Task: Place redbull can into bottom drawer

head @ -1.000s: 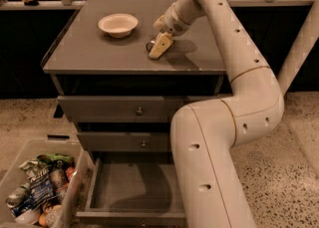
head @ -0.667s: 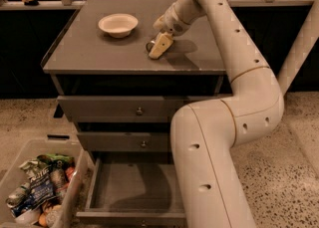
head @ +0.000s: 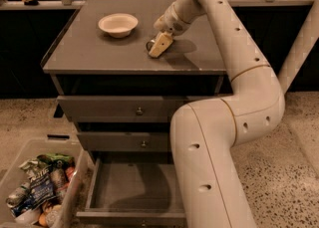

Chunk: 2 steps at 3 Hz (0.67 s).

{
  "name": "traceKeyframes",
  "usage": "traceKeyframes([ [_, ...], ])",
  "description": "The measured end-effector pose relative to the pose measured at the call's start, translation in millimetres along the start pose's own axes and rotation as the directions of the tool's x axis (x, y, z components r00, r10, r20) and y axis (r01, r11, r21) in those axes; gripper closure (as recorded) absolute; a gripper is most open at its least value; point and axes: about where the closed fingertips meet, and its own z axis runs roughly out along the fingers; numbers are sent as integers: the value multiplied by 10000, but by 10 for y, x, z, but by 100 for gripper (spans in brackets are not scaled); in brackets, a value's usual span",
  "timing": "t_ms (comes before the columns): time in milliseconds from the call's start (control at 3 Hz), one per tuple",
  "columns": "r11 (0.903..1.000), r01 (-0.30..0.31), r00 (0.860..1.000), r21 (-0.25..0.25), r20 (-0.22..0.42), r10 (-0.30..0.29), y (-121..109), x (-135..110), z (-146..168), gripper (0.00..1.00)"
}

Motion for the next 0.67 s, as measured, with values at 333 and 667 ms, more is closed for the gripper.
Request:
traceKeyframes([
  [333,9997,156,9996,173,-253,-152,40,-299,-213,100],
  [667,9962,652,9949,569,-804,-605,127,-863,-621,100],
])
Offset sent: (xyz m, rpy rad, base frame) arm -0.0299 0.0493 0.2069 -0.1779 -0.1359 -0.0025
